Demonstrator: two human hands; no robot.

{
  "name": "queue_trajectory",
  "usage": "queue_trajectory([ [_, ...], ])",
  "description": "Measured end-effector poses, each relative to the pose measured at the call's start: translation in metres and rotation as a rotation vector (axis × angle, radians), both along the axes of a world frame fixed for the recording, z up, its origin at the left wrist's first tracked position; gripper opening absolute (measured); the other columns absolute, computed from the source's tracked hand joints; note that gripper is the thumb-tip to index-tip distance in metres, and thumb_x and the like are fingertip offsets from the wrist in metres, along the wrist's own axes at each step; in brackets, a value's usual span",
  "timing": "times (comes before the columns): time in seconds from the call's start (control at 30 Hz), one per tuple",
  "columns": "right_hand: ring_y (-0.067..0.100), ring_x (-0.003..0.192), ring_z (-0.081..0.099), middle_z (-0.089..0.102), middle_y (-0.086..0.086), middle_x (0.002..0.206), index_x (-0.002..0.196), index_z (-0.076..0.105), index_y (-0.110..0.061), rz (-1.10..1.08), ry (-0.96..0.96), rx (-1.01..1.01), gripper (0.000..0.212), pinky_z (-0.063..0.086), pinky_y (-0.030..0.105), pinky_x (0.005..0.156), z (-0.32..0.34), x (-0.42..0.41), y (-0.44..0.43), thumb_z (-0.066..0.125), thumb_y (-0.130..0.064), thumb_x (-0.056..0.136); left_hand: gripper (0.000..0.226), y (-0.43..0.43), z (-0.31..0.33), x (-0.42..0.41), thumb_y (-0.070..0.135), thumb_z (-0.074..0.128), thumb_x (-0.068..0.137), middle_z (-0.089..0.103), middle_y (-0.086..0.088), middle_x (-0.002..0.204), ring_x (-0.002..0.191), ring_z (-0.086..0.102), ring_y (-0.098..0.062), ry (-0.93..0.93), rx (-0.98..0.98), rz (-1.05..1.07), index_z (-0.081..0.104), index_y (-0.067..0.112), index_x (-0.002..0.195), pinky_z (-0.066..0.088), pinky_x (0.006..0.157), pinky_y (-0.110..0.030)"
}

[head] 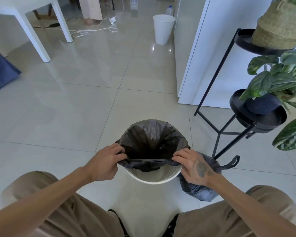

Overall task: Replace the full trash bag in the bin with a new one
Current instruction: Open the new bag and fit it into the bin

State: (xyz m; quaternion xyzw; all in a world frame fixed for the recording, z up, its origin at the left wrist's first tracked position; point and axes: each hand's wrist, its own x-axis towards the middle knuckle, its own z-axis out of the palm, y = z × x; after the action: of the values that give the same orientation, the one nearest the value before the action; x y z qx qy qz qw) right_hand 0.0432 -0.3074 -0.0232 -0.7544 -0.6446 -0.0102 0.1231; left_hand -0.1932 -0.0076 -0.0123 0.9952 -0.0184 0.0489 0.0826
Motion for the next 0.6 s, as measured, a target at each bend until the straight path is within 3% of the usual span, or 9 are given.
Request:
queue_trajectory([
  [0.1, 0.019, 0.105, 0.060, 0.063, 0.003, 0.121, 0.122, 0.066, -0.015, 0.024, -0.005, 0.000, 0.043, 0.052, 0.035, 0.089, -0.003, -0.013, -0.010, 0.063, -0.041, 0.088, 0.022, -0.008, 0.000, -0.010, 0.030, 0.069, 0.074, 0.063, 0.008, 0.097, 0.090, 0.057, -0.015, 0.013, -0.027, -0.015, 0.064, 0.024, 0.095, 0.051, 0.071, -0.027],
  [0.2, 0.018, 0.097, 0.059, 0.061, 0.003, 0.116, 0.131, 0.057, -0.015, 0.038, -0.078, -0.036, 0.067, 0.053, 0.033, 0.082, -0.009, -0.019, -0.013, 0.053, -0.067, 0.090, 0.031, -0.018, -0.005, -0.015, 0.046, 0.075, 0.076, 0.061, 0.011, 0.084, 0.076, 0.055, -0.012, -0.004, 0.017, 0.006, 0.054, 0.027, 0.089, 0.039, 0.063, -0.020],
  [0.3, 0.018, 0.083, 0.055, 0.058, 0.001, 0.099, 0.114, 0.060, -0.017, 0.047, -0.158, 0.034, 0.051, 0.051, 0.033, 0.071, -0.016, -0.023, -0.014, 0.055, -0.062, 0.092, 0.037, -0.028, -0.010, -0.017, 0.048, 0.079, 0.074, 0.064, 0.010, 0.079, 0.071, 0.060, -0.013, -0.005, 0.071, 0.034, 0.052, 0.026, 0.087, 0.037, 0.059, -0.019],
  [0.47, 0.018, 0.062, 0.052, 0.055, -0.002, 0.072, 0.079, 0.054, -0.019, -0.023, -0.220, 0.177, 0.036, 0.046, 0.031, 0.058, -0.028, -0.036, -0.019, 0.062, -0.052, 0.091, 0.041, -0.045, -0.004, -0.014, 0.063, 0.056, 0.090, 0.069, 0.007, 0.098, 0.088, 0.061, -0.015, 0.173, -0.032, 0.244, 0.062, 0.024, 0.099, 0.049, 0.071, -0.028],
  [0.53, 0.018, 0.058, 0.052, 0.054, -0.004, 0.065, 0.070, 0.055, -0.019, -0.093, -0.225, 0.188, 0.037, 0.046, 0.031, 0.060, -0.035, -0.041, -0.020, 0.061, -0.049, 0.093, 0.046, -0.051, 0.003, -0.013, 0.066, 0.053, 0.090, 0.070, 0.009, 0.103, 0.090, 0.061, -0.013, 0.239, -0.077, 0.305, 0.066, 0.024, 0.106, 0.050, 0.075, -0.027],
  [0.6, 0.017, 0.062, 0.058, 0.059, -0.007, 0.066, 0.069, 0.061, -0.022, -0.188, -0.183, 0.139, 0.036, 0.046, 0.032, 0.075, -0.041, -0.047, -0.025, 0.059, -0.047, 0.094, 0.052, -0.059, 0.006, -0.016, 0.068, 0.054, 0.089, 0.069, 0.010, 0.114, 0.103, 0.062, -0.013, 0.323, -0.131, 0.314, 0.067, 0.027, 0.118, 0.049, 0.082, -0.028],
])
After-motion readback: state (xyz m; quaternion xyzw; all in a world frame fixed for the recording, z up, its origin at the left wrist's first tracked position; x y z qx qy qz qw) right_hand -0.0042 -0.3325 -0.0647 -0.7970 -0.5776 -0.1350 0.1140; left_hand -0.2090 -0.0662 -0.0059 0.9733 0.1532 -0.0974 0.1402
